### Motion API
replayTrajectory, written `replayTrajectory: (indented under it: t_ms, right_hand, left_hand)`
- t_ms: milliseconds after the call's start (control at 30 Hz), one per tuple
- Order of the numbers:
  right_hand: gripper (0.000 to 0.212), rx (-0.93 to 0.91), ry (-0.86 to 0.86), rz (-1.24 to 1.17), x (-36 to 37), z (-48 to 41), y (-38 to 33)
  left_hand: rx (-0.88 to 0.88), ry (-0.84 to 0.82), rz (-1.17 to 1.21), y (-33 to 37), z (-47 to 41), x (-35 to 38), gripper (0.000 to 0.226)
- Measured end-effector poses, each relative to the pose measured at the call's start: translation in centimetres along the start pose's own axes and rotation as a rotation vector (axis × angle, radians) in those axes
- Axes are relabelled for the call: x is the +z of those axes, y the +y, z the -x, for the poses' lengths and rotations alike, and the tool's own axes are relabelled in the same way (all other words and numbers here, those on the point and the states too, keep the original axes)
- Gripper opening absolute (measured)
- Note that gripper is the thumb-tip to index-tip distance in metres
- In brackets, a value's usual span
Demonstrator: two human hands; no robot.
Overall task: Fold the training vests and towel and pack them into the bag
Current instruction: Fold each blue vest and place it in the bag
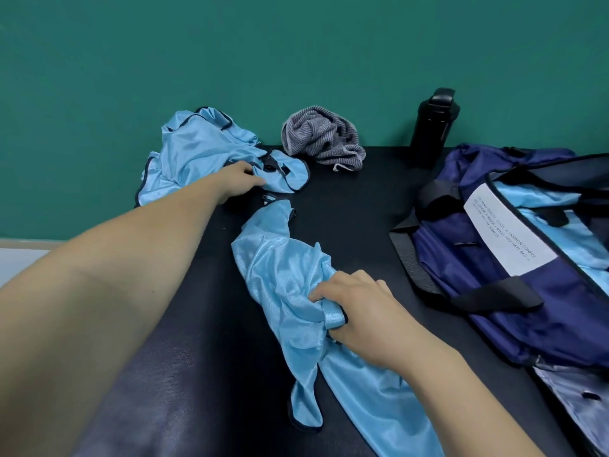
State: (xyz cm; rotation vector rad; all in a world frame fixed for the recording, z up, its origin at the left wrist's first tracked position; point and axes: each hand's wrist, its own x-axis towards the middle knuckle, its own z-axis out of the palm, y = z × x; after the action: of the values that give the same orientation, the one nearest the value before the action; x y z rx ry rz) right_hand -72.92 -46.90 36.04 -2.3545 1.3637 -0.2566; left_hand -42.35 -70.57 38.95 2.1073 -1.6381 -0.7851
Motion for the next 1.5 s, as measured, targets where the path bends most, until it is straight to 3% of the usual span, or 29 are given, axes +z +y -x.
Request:
replayTrajectory:
  t_ms: [133, 233, 467, 667, 800, 933, 1067, 1233, 1333, 1500]
  right_hand:
    - [0.041, -0.002, -0.001, 0.008, -0.2, 0.1, -0.1]
    - [0.042, 0.005, -0.012, 0.013, -0.3, 0.2, -0.4]
    - [0.051, 0.009, -0.035, 0.045, -0.3, 0.9, -1.2]
    - [0.085, 0.077, -0.156, -0.256, -4.0, 3.7, -0.7]
    - [0.053, 0.200, 0.050, -0.505, -4.7, 4.9, 0.2]
    - [0.040, 0.274, 0.020, -0.294, -4.0, 5.5, 1.6]
    - [0.016, 0.298, 0.015, -0.201, -4.3, 5.5, 2.3]
    - [0.014, 0.346, -0.029, -0.100, -5.0, 5.9, 2.8]
    - [0.014, 0.360, -0.072, -0.080, -4.7, 6.2, 3.1]
    - [0.016, 0.301, 0.166, -0.156, -4.0, 5.3, 2.1]
  left_hand:
    - [0.001, 0.090, 0.080, 0.7, 0.4, 0.9, 0.018]
    - [0.005, 0.081, -0.045, 1.3, 2.1, 2.4, 0.030]
    - [0.144, -0.025, -0.129, 0.3, 11.7, 4.5, 0.093]
    - [0.114, 0.053, -0.007, -3.4, 19.9, 4.9, 0.084]
    - [0.060, 0.014, 0.225, -4.1, 25.7, 5.3, 0.072]
    - [0.008, -0.019, 0.256, -6.6, 29.8, 5.5, 0.067]
    - [-0.093, 0.141, 0.308, -9.9, 31.5, 4.5, 0.052]
    - [-0.137, 0.179, 0.384, -10.5, 31.1, 3.5, 0.034]
    - [-0.142, 0.112, 0.346, -10.7, 30.3, 3.3, 0.050]
    - [-0.191, 0.172, 0.385, -10.2, 27.8, 2.8, 0.082]
